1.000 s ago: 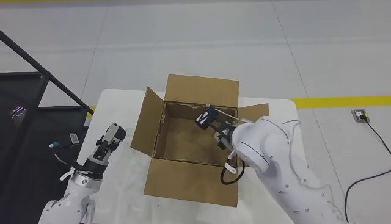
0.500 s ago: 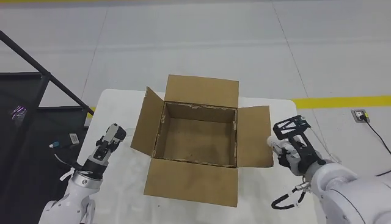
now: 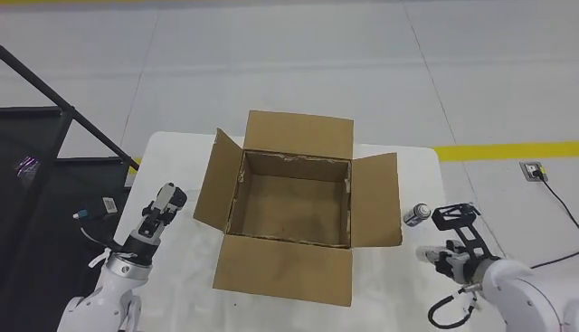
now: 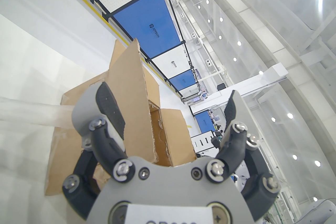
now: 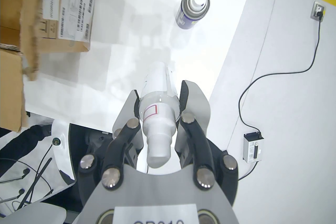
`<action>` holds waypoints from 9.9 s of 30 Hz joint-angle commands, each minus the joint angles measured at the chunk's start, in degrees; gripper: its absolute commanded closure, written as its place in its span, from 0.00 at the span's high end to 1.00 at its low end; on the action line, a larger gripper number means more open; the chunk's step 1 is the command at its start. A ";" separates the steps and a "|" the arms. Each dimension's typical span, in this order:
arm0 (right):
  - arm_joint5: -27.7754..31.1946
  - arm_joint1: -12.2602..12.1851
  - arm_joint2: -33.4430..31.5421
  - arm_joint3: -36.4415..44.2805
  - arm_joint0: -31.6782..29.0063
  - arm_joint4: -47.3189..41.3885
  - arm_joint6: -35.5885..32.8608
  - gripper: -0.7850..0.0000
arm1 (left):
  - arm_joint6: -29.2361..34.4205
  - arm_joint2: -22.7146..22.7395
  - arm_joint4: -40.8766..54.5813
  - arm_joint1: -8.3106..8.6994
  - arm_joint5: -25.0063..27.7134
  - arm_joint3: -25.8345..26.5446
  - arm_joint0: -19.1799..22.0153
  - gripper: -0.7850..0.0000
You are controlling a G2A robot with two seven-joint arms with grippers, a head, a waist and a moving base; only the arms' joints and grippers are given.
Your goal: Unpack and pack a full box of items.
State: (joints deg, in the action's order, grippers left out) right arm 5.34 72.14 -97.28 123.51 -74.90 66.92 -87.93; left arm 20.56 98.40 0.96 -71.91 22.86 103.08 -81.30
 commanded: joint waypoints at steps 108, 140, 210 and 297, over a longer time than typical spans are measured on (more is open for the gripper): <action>-0.19 -5.28 12.91 -4.70 11.60 -15.42 18.37 1.00 | -4.92 6.06 2.24 0.83 -0.01 2.76 -4.97 1.00; -5.89 -6.84 6.07 -16.64 -0.96 -5.12 22.08 1.00 | -5.95 8.75 6.90 1.06 -1.54 0.09 -3.65 1.00; -18.36 26.53 77.22 -78.40 62.56 -23.82 36.00 1.00 | -6.48 11.04 11.03 0.74 2.24 3.28 -10.60 1.00; -8.32 9.26 53.84 -28.99 38.74 10.36 14.03 0.00 | -9.35 9.22 7.40 0.62 0.65 3.86 -11.32 1.00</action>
State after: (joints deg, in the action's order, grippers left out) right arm -2.76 80.93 -44.21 98.33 -37.18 78.28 -74.01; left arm 11.12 107.51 8.23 -71.29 23.55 106.93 -92.59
